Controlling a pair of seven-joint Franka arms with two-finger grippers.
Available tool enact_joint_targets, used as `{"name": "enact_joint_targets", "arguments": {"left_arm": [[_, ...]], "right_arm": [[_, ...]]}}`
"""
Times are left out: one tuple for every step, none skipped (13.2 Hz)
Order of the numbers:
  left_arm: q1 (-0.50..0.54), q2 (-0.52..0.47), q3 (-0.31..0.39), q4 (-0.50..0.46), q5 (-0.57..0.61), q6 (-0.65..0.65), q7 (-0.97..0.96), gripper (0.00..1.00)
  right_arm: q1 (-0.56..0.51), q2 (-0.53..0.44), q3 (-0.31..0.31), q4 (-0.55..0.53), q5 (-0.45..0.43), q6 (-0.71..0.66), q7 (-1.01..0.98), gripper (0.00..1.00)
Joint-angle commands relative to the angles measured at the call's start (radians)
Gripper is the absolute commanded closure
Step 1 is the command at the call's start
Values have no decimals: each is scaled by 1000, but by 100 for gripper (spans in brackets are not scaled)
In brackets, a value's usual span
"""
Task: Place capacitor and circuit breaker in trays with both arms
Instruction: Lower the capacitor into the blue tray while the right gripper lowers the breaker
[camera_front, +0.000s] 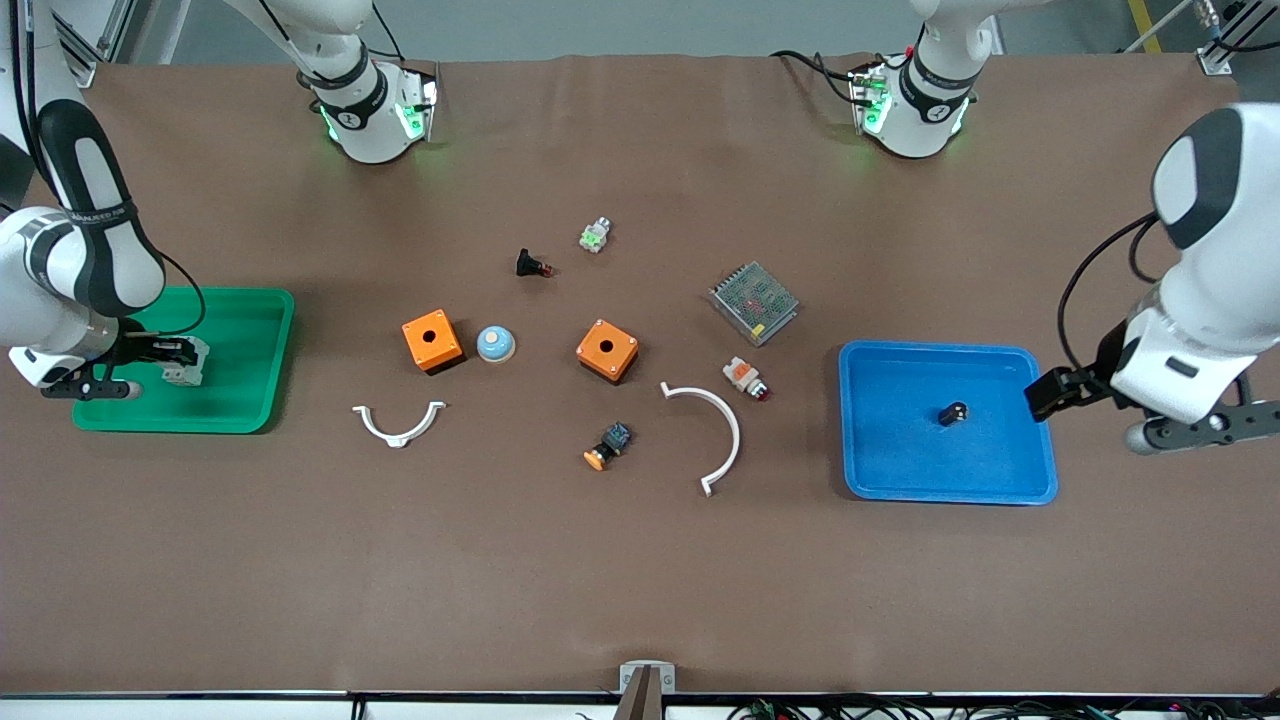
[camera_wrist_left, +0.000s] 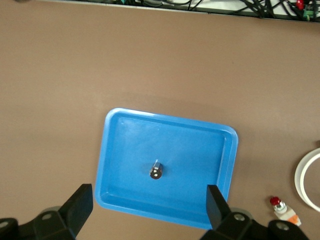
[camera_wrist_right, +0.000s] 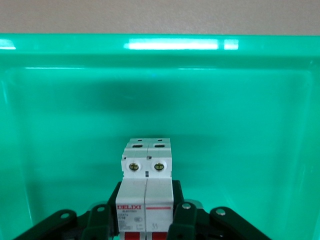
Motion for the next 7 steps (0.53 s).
{"name": "enact_joint_targets", "arguments": {"left_arm": [[9,-28,-13,46,7,-99,53,0],[9,-45,-13,54,4,-124,62,0],[9,-67,-14,54,2,-142,79,0],[6,-73,-14,54,2,-155,87,0],[6,-81,-16,54,-1,-167,94,0],[6,-91,-16,54,-1,-178,102,0],[0,-111,-8,53,-19,-185,119,0]], "right_arm": [[-30,-3,21,-10,8,13,0,45],[-30,-1,21,-2,11,5,-1,0],[-24,-7,21,4,11,-10,2,0],[-17,-22,24,18,11,-47,2,0],[-12,-48,29,50,11,-106,8,0],[23,-74,29,94,11,-198,14,0],[55,-104,27,148,11,-298,37,0]]}}
